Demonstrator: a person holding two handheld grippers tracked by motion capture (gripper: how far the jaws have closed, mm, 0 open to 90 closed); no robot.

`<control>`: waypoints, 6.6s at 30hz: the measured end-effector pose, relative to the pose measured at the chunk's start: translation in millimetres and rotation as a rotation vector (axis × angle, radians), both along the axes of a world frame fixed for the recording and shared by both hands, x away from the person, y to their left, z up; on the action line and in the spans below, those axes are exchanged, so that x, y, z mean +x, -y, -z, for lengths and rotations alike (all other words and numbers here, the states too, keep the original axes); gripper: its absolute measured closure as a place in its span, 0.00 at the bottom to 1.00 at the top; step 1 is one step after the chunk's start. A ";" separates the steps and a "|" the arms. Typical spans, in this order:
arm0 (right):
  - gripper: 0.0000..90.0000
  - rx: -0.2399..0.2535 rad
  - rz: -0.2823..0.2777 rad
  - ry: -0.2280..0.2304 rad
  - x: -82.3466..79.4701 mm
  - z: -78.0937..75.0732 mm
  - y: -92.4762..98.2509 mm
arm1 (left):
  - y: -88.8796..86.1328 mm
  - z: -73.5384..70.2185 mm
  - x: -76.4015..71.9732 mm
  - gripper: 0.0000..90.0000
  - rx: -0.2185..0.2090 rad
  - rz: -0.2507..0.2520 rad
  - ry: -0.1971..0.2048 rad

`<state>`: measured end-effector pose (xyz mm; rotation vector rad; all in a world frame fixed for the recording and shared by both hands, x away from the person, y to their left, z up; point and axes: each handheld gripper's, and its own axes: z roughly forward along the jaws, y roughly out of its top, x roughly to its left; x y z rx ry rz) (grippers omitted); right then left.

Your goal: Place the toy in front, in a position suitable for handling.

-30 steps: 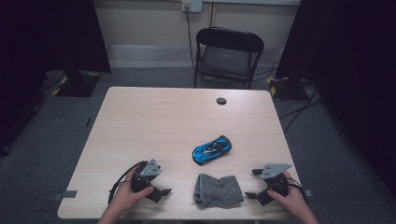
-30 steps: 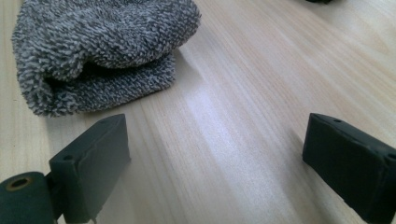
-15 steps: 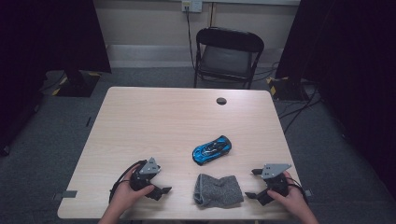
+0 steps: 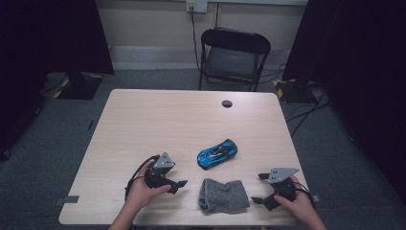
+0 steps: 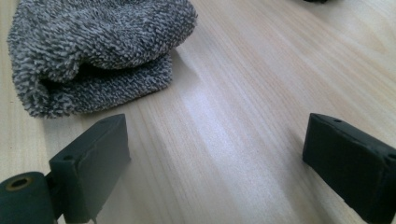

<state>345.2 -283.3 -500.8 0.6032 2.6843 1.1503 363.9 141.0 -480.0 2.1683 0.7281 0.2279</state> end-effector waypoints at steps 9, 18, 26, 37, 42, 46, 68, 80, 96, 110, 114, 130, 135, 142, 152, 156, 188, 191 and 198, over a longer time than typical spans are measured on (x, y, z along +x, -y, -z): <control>0.07 0.000 -0.001 -0.001 0.1 0.0 0.0 | 22.4 6.1 14.8 0.18 0.018 -0.012 -0.005; 0.07 0.000 -0.001 -0.001 0.1 0.0 0.0 | 46.5 8.1 33.2 0.18 0.023 0.000 0.009; 0.07 0.000 0.000 -0.001 0.1 0.0 0.0 | 67.0 13.1 49.2 0.18 0.040 0.005 0.006; 0.07 0.000 0.000 -0.001 0.2 0.0 -0.1 | 86.1 16.3 64.7 0.18 0.046 0.026 0.007; 0.07 0.000 0.000 -0.001 0.2 0.0 -0.1 | 89.7 15.8 73.1 0.17 0.053 0.028 0.004; 0.07 0.000 0.000 -0.001 0.2 0.0 -0.1 | 95.2 17.1 76.2 0.17 0.071 0.042 0.013; 0.07 0.000 0.000 0.000 0.2 0.0 -0.1 | 94.5 15.3 73.6 0.27 0.094 0.096 0.033; 0.07 0.000 0.000 0.000 0.2 0.0 -0.1 | 78.3 12.4 70.2 0.28 0.111 0.096 0.028; 0.07 0.000 -0.001 0.000 0.2 0.1 -0.1 | 30.4 6.4 56.0 0.28 0.115 0.033 0.035; 0.07 0.000 -0.001 0.000 0.2 0.0 -0.1 | 3.3 5.6 40.5 0.28 0.115 0.003 0.033; 0.07 0.000 -0.001 0.000 0.2 0.1 -0.1 | -2.1 6.2 36.4 0.28 0.116 -0.002 0.035; 0.07 0.001 0.000 -0.004 0.7 -0.1 -0.1 | -14.5 14.2 28.3 0.28 0.100 -0.013 0.018; 0.07 0.000 -0.001 -0.003 0.7 -0.1 -0.2 | -14.9 13.8 29.1 0.28 0.100 -0.010 0.008; 0.11 -0.003 -0.010 -0.003 -0.4 -1.6 0.7 | -15.8 15.5 27.9 0.28 0.085 -0.016 0.017; 0.13 0.013 -0.040 0.028 -1.9 -26.0 -5.8 | -17.7 16.8 27.7 0.23 0.082 -0.033 0.020; 0.14 0.067 -0.095 0.032 -5.9 -42.7 -17.9 | -18.8 17.0 26.7 0.21 0.082 -0.039 0.020; 0.35 -0.069 -0.290 0.026 -16.8 -20.2 -122.8 | -37.2 7.8 16.7 0.20 0.058 -0.057 0.018; 0.38 -0.071 -0.279 0.027 -16.6 -19.4 -123.0 | -40.0 5.7 13.4 0.20 0.055 -0.047 0.022; 0.52 -0.063 -0.236 0.034 -15.3 -16.2 -120.9 | -46.3 1.1 7.5 0.20 0.044 -0.042 0.032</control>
